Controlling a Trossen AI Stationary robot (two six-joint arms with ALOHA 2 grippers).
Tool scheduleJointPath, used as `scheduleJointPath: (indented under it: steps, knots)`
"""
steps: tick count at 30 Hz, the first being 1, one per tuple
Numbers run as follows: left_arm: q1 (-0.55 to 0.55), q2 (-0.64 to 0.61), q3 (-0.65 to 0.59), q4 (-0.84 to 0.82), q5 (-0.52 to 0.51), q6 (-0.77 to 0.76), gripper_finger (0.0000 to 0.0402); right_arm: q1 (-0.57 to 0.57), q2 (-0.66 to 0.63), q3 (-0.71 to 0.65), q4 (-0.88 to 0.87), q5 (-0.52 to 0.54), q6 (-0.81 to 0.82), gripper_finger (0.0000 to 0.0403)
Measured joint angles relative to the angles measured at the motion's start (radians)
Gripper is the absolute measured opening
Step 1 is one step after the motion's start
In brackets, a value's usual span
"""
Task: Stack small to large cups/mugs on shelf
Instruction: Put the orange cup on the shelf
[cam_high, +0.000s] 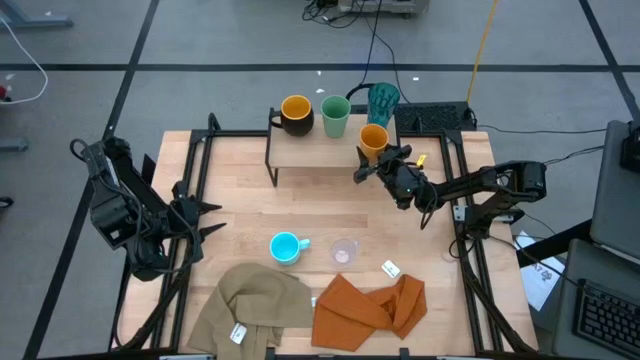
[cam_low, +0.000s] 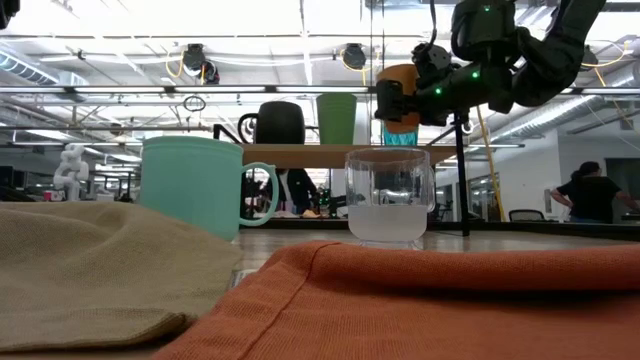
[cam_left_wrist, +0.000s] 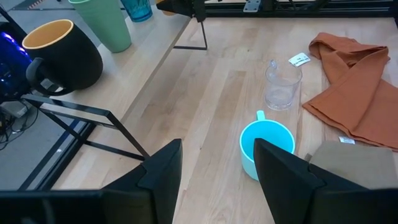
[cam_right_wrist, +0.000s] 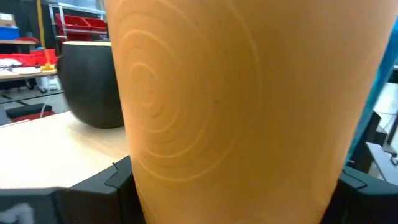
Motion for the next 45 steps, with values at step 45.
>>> scheduleJointPath:
  steps: [45]
  knots:
    - [0.0,0.0,0.0,0.002,0.015,-0.015,0.02,-0.014,-0.002,0.0,-0.038,-0.045,0.06,0.0329]
